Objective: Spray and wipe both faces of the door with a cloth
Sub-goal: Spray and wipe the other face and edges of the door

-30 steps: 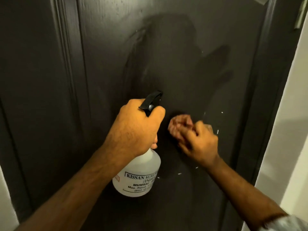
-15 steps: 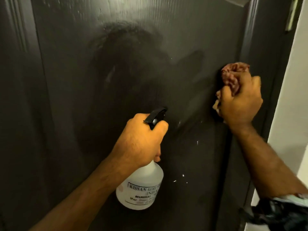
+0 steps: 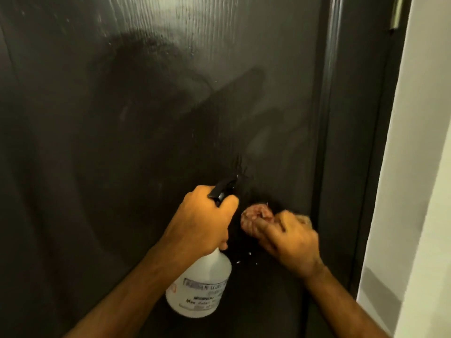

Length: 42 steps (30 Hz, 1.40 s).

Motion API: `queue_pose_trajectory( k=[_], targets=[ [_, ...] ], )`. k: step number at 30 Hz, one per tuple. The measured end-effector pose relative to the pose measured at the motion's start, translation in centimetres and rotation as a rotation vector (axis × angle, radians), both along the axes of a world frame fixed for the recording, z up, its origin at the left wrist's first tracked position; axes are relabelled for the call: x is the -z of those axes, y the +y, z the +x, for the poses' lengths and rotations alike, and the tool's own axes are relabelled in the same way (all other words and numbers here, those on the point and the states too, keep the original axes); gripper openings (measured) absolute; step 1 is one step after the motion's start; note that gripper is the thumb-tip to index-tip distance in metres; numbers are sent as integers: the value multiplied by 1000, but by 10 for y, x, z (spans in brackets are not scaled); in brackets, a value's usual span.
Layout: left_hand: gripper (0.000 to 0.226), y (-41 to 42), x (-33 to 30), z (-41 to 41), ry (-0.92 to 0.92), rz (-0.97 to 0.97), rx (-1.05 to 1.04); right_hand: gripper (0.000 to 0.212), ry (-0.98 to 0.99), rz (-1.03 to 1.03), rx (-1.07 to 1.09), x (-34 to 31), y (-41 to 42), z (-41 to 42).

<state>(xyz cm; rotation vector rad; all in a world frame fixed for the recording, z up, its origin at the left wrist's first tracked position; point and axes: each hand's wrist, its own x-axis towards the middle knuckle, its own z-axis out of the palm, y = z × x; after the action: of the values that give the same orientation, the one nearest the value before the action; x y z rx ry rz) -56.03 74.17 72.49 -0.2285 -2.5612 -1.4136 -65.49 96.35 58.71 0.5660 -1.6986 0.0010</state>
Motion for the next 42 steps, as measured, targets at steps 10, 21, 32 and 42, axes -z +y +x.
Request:
queue_pose_trajectory(
  k=[10,21,32,42],
  targets=[
    [26,-77,25,27,-17,98,-99,33,135,-948,-7,-155,-34,-18],
    [24,-56,27,10,82,107,28,23,18,-73,-110,71,-62,1],
    [20,-85,43,17,77,121,2,41,-135,-346,62,-25,6,7],
    [20,-123,69,18,61,125,-58,30,-68,-468,7,5,-123,9]
  ],
)
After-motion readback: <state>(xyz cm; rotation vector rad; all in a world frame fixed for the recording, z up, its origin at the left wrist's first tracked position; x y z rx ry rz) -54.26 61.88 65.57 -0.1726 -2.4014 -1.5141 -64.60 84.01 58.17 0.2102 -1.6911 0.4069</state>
